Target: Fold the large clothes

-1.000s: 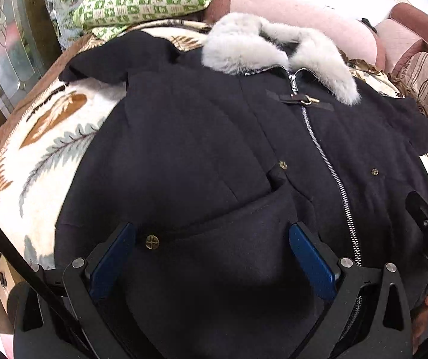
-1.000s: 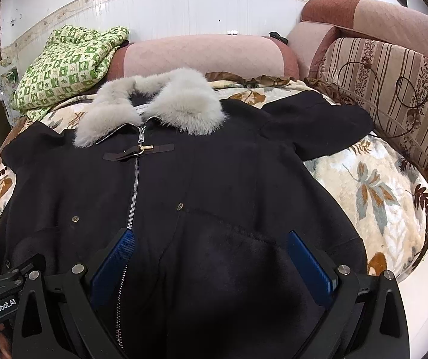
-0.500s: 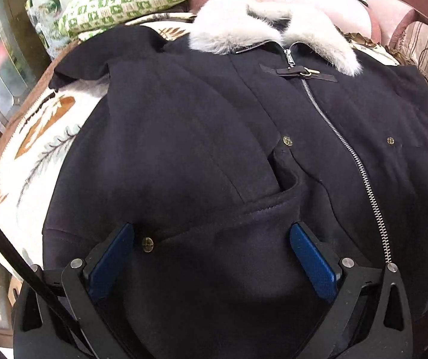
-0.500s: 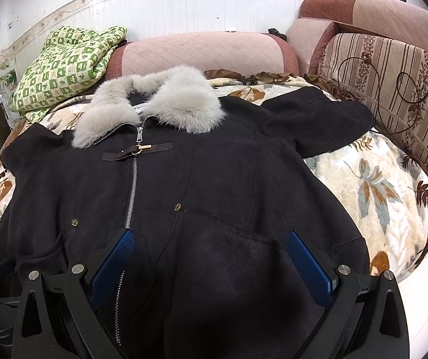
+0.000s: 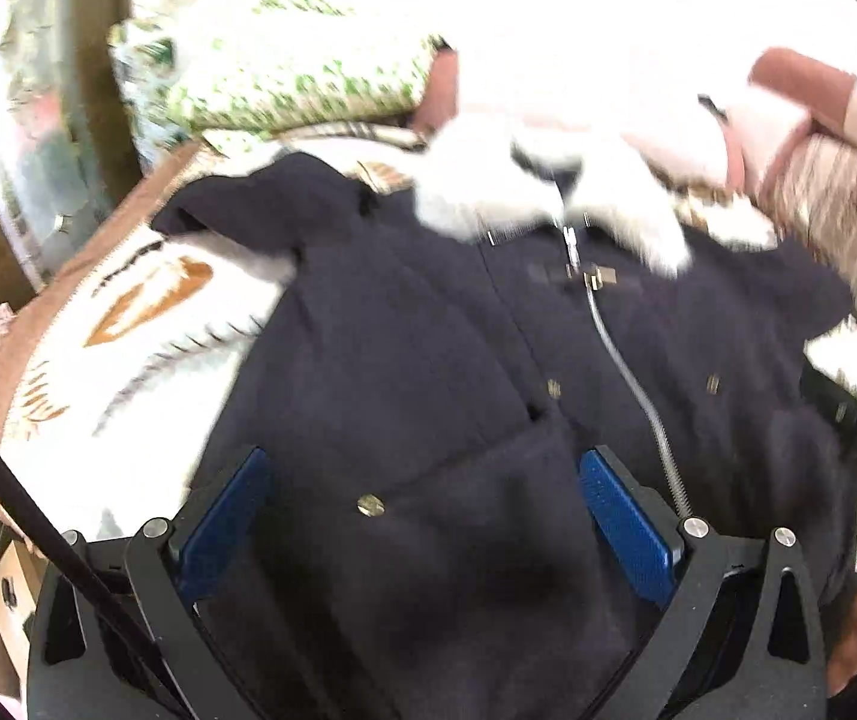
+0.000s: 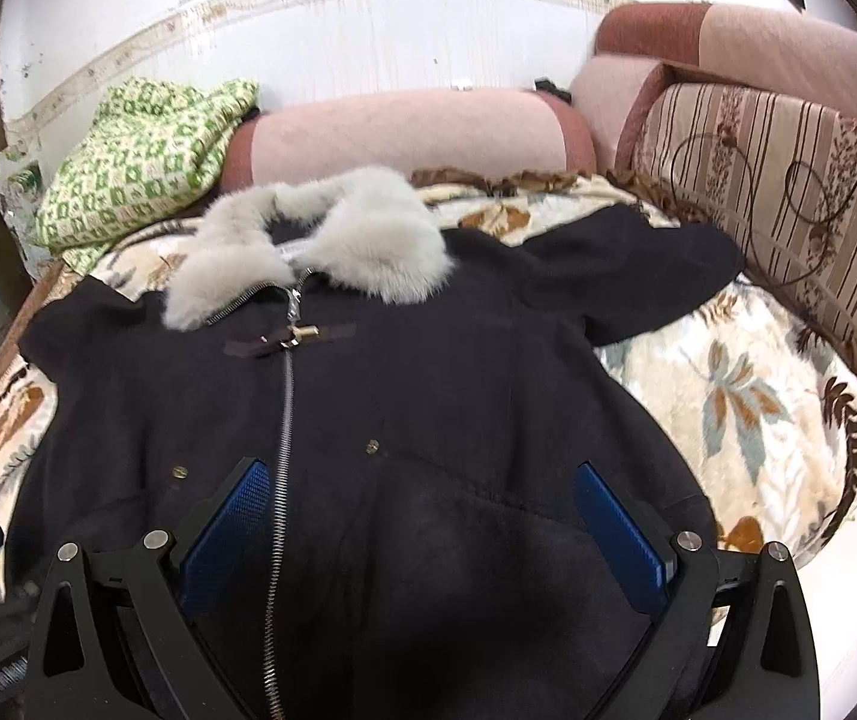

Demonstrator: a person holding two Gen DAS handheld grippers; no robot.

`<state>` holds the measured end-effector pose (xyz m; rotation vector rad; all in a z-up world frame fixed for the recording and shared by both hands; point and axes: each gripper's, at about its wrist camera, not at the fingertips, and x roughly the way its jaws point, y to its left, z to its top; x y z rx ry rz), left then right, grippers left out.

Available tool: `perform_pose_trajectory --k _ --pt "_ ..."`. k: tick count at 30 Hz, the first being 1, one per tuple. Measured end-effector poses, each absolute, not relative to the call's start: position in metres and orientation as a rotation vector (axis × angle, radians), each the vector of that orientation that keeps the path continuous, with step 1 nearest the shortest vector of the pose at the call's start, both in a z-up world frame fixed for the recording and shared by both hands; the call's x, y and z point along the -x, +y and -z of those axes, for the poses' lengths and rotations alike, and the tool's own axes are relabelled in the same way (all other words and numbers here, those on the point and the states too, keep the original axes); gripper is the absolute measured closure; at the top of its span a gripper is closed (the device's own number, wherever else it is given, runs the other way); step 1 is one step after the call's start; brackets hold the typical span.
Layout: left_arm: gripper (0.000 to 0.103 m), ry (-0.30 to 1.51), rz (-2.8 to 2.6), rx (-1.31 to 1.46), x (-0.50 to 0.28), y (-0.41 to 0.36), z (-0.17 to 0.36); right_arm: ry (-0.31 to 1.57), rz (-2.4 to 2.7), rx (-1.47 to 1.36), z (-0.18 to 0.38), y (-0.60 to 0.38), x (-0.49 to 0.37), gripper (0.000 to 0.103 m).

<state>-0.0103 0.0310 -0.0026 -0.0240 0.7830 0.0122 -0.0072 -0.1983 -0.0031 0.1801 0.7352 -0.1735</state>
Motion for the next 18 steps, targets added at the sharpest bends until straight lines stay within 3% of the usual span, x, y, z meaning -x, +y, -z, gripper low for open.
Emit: perform_pose_trajectory --k 9,18 --pt "0.0 0.509 -0.137 0.062 0.057 0.066 -0.076 0.668 0.152 -0.147 -0.019 -0.185 0.028 0.001" --pt "0.0 0.524 -0.132 0.042 0.058 0.08 -0.085 0.63 0.134 -0.118 -0.024 -0.174 0.034 0.001"
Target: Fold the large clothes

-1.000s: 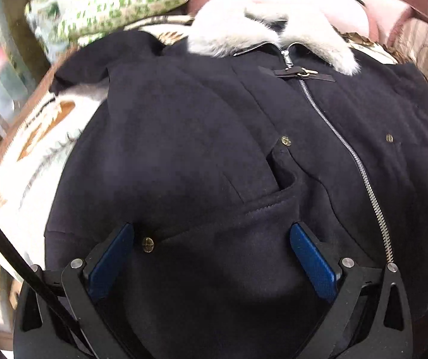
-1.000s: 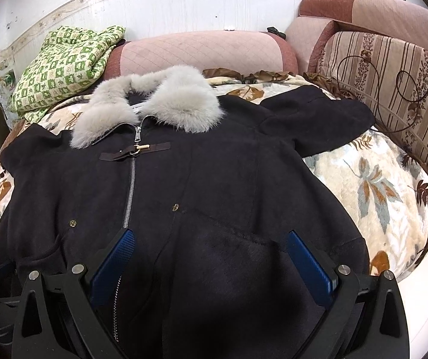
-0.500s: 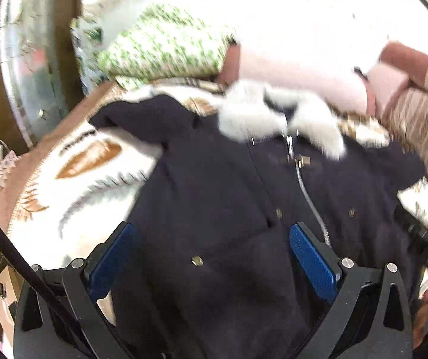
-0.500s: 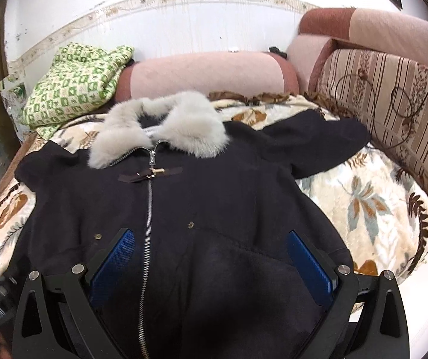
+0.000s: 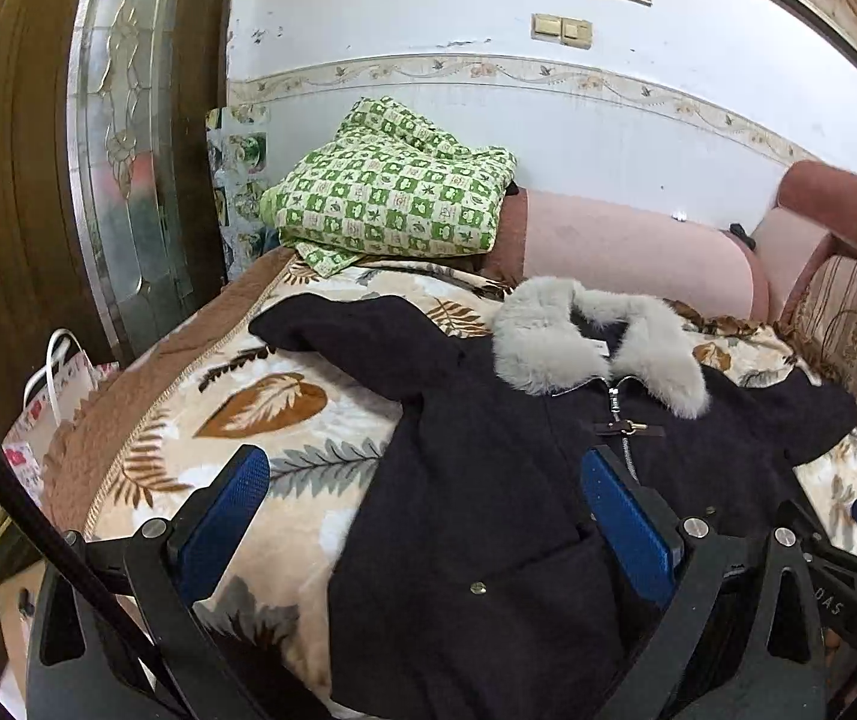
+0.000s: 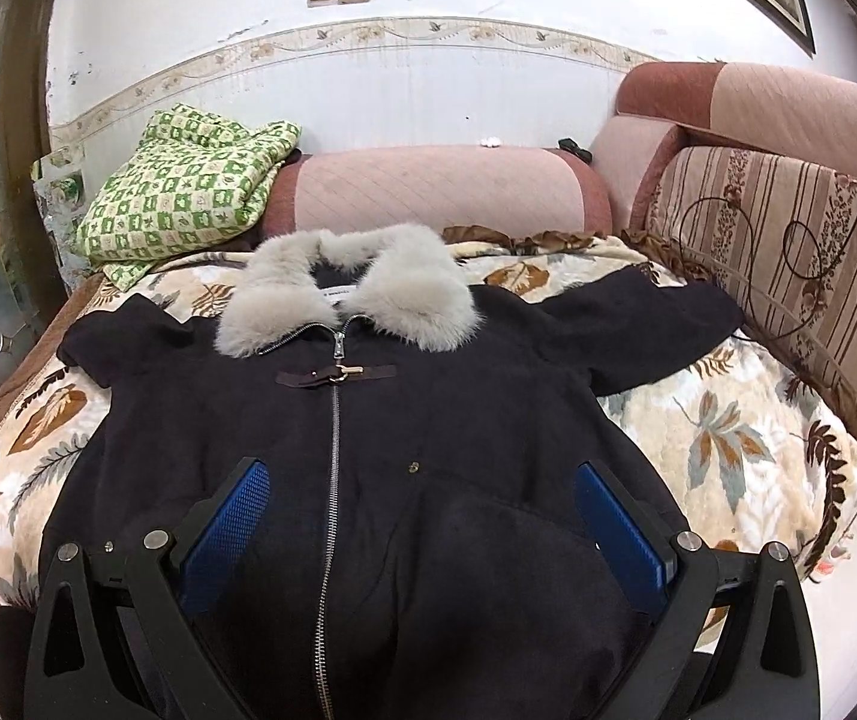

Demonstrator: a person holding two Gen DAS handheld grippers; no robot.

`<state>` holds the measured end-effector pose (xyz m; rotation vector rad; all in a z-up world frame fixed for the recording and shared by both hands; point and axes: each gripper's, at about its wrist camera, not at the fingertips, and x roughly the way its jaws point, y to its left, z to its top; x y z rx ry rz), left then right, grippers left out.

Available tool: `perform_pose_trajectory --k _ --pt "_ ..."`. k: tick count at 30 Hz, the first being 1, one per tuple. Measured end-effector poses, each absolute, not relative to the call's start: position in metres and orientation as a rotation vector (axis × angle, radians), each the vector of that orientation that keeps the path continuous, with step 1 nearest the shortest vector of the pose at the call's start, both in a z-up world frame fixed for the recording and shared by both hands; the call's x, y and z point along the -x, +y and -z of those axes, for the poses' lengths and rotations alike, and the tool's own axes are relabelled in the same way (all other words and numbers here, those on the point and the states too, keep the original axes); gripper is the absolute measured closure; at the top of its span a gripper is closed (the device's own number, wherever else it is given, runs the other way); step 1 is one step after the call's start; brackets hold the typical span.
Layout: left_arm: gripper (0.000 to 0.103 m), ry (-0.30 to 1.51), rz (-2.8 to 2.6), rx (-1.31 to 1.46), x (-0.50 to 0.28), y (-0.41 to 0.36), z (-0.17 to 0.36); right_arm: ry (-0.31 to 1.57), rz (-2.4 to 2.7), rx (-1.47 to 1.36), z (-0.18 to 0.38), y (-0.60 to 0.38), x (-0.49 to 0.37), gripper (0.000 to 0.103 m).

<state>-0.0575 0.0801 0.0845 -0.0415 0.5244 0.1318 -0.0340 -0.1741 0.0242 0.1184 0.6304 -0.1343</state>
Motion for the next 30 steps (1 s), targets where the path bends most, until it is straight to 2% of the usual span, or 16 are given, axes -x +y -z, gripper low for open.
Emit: perform_pose_trajectory --k 4,30 --pt "0.0 0.486 -0.15 0.019 0.051 0.074 -0.081 0.649 0.115 -0.11 -0.016 -0.171 0.023 0.001" --pt "0.0 0.683 -0.385 -0.019 -0.02 0.126 -0.038 0.677 0.105 -0.088 0.012 -0.196 -0.033 0.001"
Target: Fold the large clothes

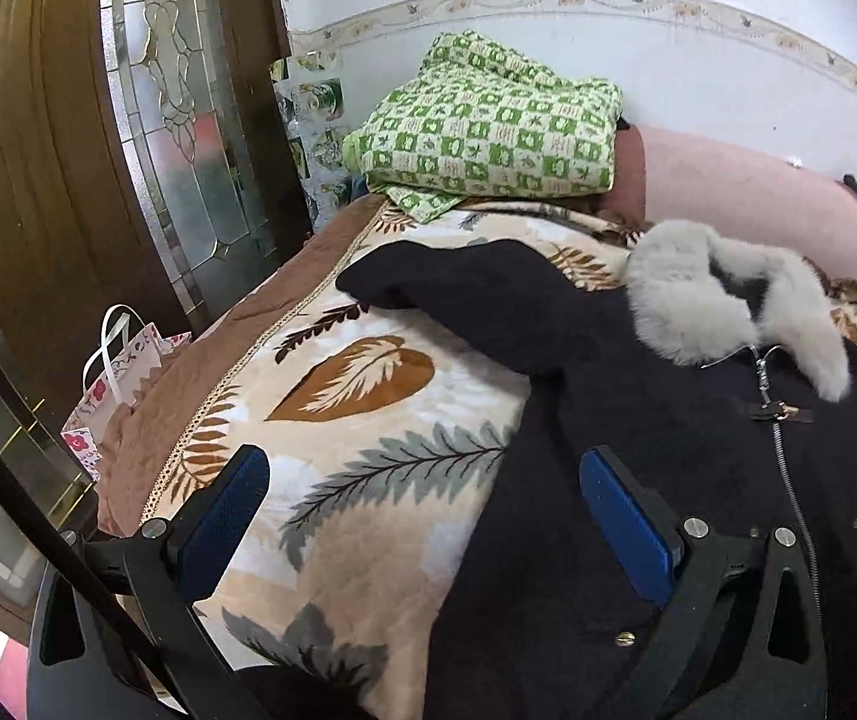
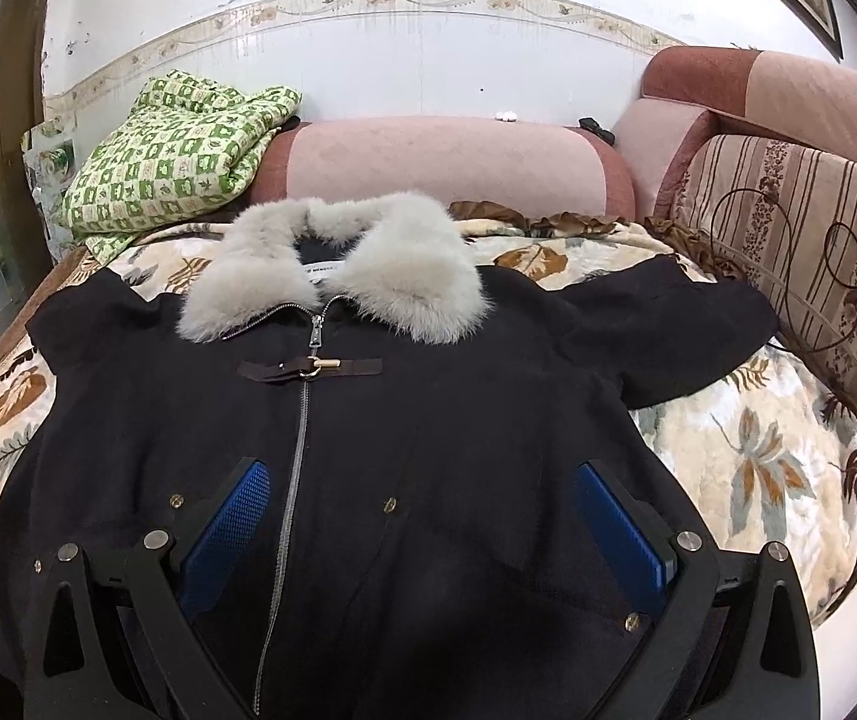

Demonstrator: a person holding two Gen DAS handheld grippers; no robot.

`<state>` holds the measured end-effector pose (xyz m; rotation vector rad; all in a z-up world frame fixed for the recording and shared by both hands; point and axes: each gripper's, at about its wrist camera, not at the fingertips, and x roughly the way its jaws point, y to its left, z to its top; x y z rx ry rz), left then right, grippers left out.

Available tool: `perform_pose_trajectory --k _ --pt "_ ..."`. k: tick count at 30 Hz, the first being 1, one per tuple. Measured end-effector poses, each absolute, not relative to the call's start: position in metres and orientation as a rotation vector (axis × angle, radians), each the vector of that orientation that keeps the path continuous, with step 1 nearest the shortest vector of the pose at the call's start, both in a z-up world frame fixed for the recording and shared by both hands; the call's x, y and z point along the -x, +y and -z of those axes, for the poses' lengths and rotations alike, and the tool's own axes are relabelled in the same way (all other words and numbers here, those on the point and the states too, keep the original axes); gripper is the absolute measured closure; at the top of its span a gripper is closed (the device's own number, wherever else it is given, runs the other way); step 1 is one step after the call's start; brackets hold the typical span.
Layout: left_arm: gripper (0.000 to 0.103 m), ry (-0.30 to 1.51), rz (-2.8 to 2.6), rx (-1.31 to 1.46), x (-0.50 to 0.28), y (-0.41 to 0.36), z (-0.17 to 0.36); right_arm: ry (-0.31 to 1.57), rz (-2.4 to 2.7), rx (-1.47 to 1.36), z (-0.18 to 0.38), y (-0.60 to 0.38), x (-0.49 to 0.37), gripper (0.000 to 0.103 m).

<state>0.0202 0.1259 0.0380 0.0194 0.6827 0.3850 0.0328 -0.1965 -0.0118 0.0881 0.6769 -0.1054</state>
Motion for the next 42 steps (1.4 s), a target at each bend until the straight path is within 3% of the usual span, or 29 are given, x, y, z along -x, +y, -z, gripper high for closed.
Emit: perform_pose_trajectory --k 10,15,22,30,42 --pt "0.0 0.741 -0.401 -0.011 -0.056 0.154 -0.026 0.615 0.111 -0.011 0.016 -0.193 -0.072 0.001" --pt "0.0 0.72 -0.464 0.015 -0.103 0.198 -0.031 0.702 0.103 -0.065 0.042 -0.207 -0.08 0.001" --pt "0.006 0.724 -0.392 0.349 -0.182 0.29 -0.015 0.743 0.146 -0.126 0.05 -0.223 -0.086 0.001" --pt "0.007 0.757 -0.244 0.75 -0.26 0.363 0.043 0.785 0.167 -0.097 0.065 -0.217 -0.097 0.001" --pt "0.008 0.782 -0.22 0.812 -0.328 0.386 0.091 0.868 0.163 -0.039 0.089 -0.208 -0.112 0.001"
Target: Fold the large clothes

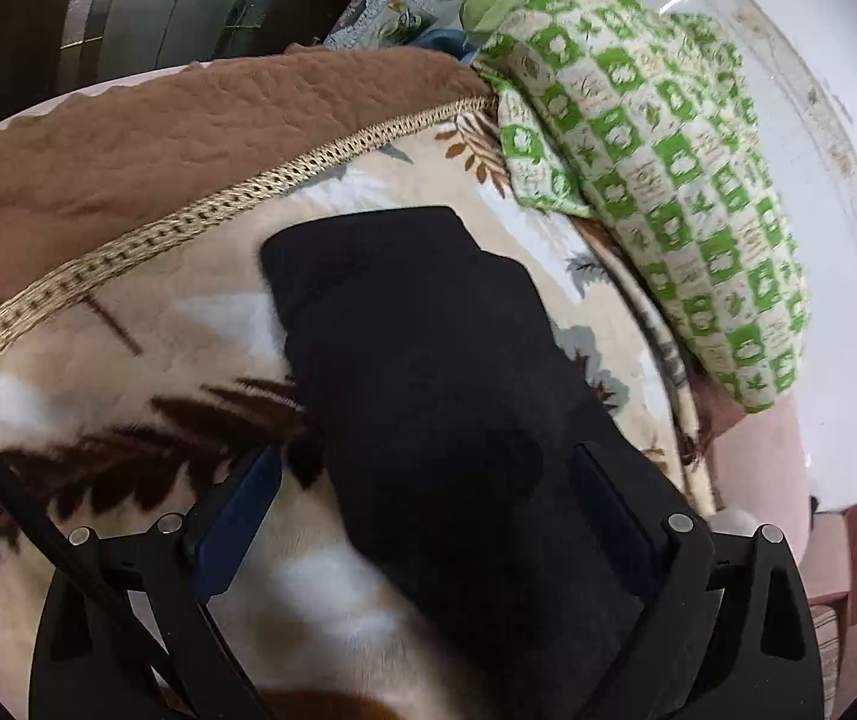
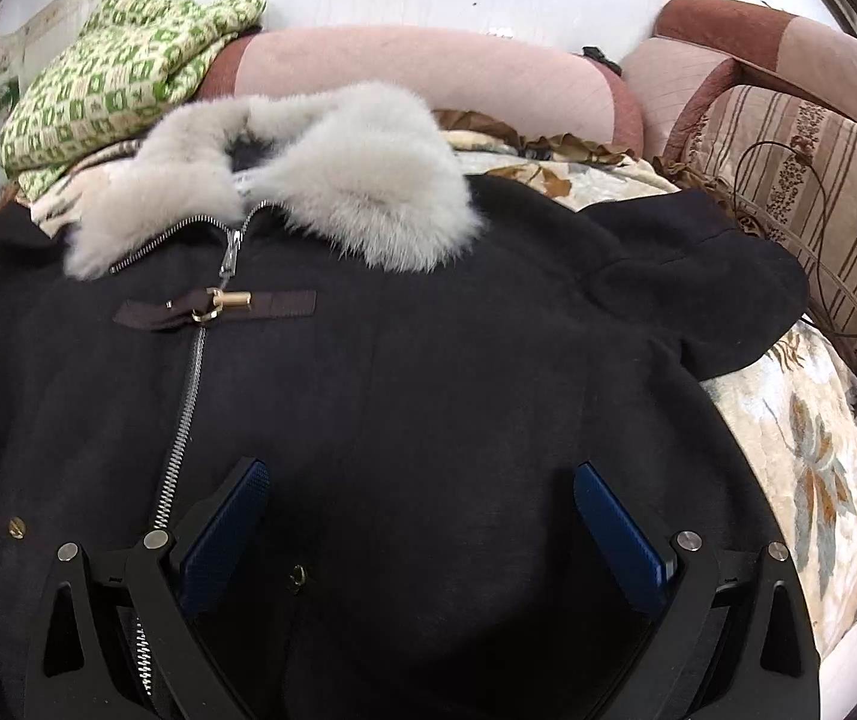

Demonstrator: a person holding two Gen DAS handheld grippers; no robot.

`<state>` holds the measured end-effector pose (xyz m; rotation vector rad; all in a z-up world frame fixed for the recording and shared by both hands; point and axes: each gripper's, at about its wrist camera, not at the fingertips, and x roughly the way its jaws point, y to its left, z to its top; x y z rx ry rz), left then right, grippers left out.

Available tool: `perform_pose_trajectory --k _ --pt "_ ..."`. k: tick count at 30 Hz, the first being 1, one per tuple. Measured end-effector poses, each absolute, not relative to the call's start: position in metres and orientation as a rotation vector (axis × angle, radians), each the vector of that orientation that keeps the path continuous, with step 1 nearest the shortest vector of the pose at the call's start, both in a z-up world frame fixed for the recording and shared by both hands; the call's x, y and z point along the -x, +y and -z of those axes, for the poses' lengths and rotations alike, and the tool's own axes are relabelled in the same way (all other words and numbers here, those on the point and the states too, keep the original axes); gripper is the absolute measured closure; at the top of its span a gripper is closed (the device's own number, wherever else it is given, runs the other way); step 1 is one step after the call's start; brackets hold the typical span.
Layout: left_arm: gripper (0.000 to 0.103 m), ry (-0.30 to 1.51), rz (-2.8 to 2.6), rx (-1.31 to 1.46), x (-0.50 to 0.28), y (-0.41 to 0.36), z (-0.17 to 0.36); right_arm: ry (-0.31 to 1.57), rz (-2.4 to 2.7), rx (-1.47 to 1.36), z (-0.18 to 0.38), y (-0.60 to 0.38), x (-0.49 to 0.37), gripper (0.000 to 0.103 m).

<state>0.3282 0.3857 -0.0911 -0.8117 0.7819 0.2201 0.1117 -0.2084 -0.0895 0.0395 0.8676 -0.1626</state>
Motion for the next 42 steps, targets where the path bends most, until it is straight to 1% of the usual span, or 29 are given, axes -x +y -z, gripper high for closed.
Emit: perform_pose_trajectory --k 1,2,3,4,5,6,9,13,16,18,22,27,33,38,42 --pt "0.01 0.799 -0.231 0.805 -0.332 0.386 0.093 0.871 0.162 -0.039 0.091 -0.209 -0.112 0.001" --pt "0.022 0.816 -0.255 0.798 -0.337 0.387 0.093 0.872 0.161 -0.038 0.092 -0.209 -0.112 0.001" --pt "0.051 0.841 -0.277 0.793 -0.342 0.387 0.092 0.874 0.16 -0.036 0.092 -0.208 -0.112 0.001" --pt "0.064 0.868 -0.279 0.795 -0.345 0.388 0.092 0.876 0.16 -0.033 0.093 -0.208 -0.113 0.001" --pt "0.083 0.889 -0.289 0.797 -0.346 0.39 0.091 0.879 0.16 -0.03 0.094 -0.208 -0.113 0.001" --pt "0.09 0.891 -0.304 0.798 -0.344 0.393 0.085 0.883 0.16 -0.026 0.095 -0.208 -0.114 0.001" --pt "0.093 0.849 -0.376 0.762 -0.325 0.402 0.056 0.883 0.162 -0.022 0.095 -0.207 -0.113 0.001" --pt "0.094 0.779 -0.559 0.591 -0.287 0.409 0.009 0.883 0.16 -0.021 0.093 -0.207 -0.112 0.001" --pt "0.094 0.737 -0.622 0.534 -0.257 0.414 -0.017 0.88 0.154 -0.025 0.091 -0.208 -0.111 0.001" --pt "0.094 0.716 -0.629 0.504 -0.243 0.408 -0.031 0.872 0.141 -0.036 0.088 -0.209 -0.109 0.001" --pt "0.095 0.647 -0.647 0.345 -0.225 0.369 -0.063 0.801 0.125 -0.08 0.072 -0.216 -0.1 0.001" --pt "0.095 0.543 -0.501 0.178 -0.209 0.283 -0.107 0.705 0.169 -0.081 0.052 -0.224 -0.09 0.001" --pt "0.095 0.518 -0.205 0.139 -0.205 0.168 -0.127 0.667 0.206 -0.157 0.04 -0.248 -0.086 0.001" --pt "0.095 0.585 0.054 0.132 -0.212 0.059 -0.11 0.641 0.27 -0.218 0.032 -0.275 -0.08 0.001" --pt "0.095 0.682 0.211 0.087 -0.219 -0.029 -0.067 0.626 0.334 -0.302 0.029 -0.305 -0.074 0.001"
